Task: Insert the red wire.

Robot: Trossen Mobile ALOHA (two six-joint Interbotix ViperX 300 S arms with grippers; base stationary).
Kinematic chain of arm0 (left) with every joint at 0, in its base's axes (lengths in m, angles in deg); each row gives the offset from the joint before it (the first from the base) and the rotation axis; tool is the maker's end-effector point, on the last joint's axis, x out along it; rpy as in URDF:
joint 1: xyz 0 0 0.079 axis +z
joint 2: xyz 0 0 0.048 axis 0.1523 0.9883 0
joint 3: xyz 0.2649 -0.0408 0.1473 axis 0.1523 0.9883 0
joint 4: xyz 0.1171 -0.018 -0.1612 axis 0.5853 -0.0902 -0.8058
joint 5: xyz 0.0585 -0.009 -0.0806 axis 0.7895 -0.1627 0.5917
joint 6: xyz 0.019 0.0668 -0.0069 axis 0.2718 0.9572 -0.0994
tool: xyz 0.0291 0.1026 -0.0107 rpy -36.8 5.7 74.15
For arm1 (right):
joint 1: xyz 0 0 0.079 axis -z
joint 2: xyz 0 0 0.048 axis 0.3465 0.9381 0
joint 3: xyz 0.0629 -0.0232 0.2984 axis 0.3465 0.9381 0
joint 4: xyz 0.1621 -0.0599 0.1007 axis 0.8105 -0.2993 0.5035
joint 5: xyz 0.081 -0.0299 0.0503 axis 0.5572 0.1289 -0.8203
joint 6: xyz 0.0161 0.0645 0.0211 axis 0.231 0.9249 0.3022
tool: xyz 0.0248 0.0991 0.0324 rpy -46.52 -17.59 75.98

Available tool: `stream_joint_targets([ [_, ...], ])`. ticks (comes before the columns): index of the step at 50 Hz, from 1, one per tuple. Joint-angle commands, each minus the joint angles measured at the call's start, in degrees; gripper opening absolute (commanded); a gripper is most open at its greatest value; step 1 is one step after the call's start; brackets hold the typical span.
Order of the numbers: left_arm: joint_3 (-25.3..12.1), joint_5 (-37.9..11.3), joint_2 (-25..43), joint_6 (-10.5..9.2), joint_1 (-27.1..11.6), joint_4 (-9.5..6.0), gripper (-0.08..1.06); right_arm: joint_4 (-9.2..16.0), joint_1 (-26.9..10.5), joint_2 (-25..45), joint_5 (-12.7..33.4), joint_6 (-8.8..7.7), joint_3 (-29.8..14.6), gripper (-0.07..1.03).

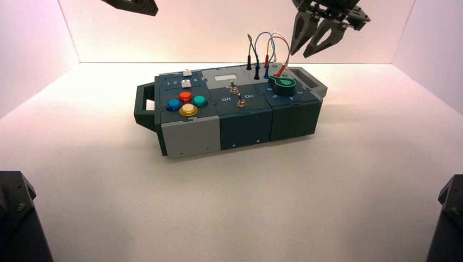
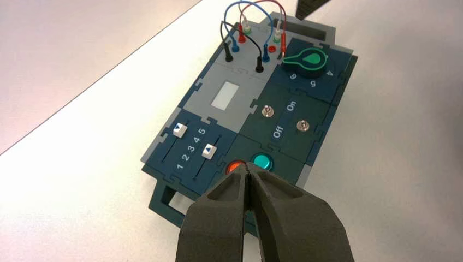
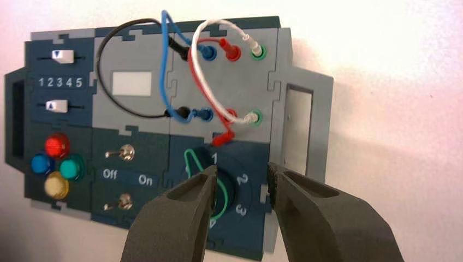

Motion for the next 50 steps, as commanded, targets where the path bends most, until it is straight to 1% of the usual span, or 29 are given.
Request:
stream_joint_targets([
  [1, -1.3, 0.5, 0.2, 0.62, -0.2, 0.0, -0.03, 0.3, -0.4, 0.3, 0.0, -0.62, -2.5, 0.5],
  [9, -1.3, 0.6, 0.1, 0.7, -0.2, 0.0, -0.03, 0.6, -0.7, 3.3, 1.8, -0.7, -5.2, 0.5],
  [26, -1.3, 0.7, 0.2, 0.62, -0.2, 0.09, -0.03, 0.8, -2.4, 5.0, 2.1, -0.7, -5.9, 0.5],
  [50, -1.2, 0.7, -0.3, 0.7, -0.2, 0.0, -0.03, 0.9, -2.4, 7.7, 1.5, -0.7, -7.0, 0.5],
])
